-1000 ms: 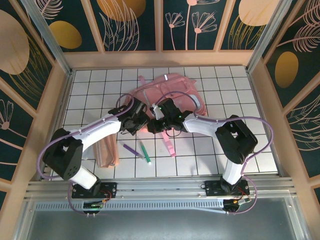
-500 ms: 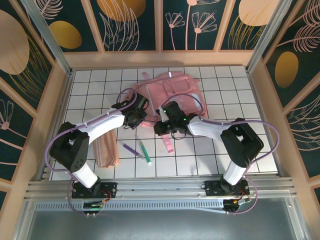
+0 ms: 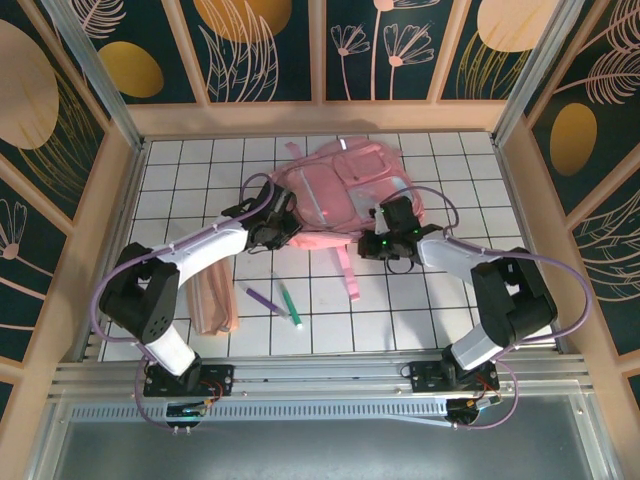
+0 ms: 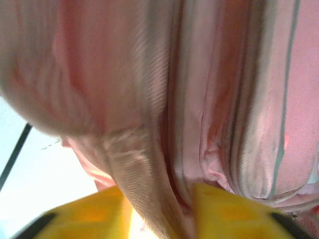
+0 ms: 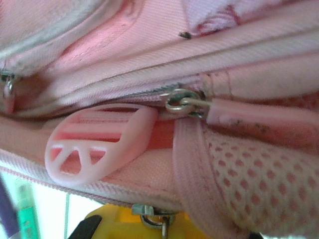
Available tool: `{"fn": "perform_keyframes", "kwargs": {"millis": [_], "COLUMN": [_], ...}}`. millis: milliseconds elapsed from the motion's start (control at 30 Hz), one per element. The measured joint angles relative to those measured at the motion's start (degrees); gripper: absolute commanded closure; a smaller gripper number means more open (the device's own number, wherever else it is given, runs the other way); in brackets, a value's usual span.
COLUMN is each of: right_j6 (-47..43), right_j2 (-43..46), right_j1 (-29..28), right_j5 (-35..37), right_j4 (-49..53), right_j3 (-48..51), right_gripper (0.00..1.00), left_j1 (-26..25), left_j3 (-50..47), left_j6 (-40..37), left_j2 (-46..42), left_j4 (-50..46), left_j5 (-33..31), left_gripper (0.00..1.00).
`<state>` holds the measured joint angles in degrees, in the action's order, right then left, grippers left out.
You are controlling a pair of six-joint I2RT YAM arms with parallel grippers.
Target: Pack the student bag
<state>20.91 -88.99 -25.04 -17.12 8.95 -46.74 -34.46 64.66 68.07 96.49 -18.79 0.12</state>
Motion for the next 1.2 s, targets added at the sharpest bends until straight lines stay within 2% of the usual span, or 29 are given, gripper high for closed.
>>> {"fn": "perform_keyframes", "kwargs": {"millis": [67,233,367,467,567,633,733,833,933,1033,1200], "right_j6": [0.0,1.3,4.4,6.6,8.0,8.2,7.6,4.3,0.9,-0.9,-5.4], "right_j2": [0.0,-0.1,0.4,2.4,6.4,8.8,11.4,11.1,5.7,-1.6,-9.5], "right_j1": [2.0,5.8,9.3,12.2,14.0,14.0,12.5,7.2,0.7,-3.7,-7.8], "right_j5": [2.1,7.8,11.3,12.4,13.1,13.1,13.1,12.3,9.4,8.8,15.6], "right_j4": [1.4,3.5,4.7,6.0,6.5,6.9,7.6,7.5,7.3,6.0,5.7], "right_j3": [0.0,-1.2,-1.7,-1.6,-1.6,-1.8,-3.3,-6.7,-13.4,-18.4,-19.0], "right_gripper": [0.93,0.65,0.51,0.42,0.42,0.42,0.4,0.4,0.39,0.34,0.29], "left_j1": [-2.5,-11.3,-16.4,-17.4,-16.7,-14.6,-7.5,-0.2,2.3,2.2,1.9], "left_j3": [4.2,13.7,16.6,18.5,19.4,19.2,17.1,12.5,8.5,6.9,6.6], "left_j6": [-3.1,-6.4,-7.8,-10.6,-15.4,-18.4,-21.6,-24.2,-25.9,-28.6,-32.8], "left_j2": [3.6,11.4,11.6,9.9,5.4,0.9,-5.5,-7.8,-4.4,1.7,9.9], "left_j4": [-0.4,-0.3,-0.8,-2.6,-6.8,-8.8,-8.2,-5.8,-4.0,-0.8,3.7], "left_j5": [-0.3,0.3,0.4,0.0,-6.6,-9.0,-9.6,-9.6,-7.4,-3.8,-0.6], "left_gripper": [0.53,0.5,0.46,0.39,0.29,0.29,0.3,0.32,0.37,0.39,0.41]}}
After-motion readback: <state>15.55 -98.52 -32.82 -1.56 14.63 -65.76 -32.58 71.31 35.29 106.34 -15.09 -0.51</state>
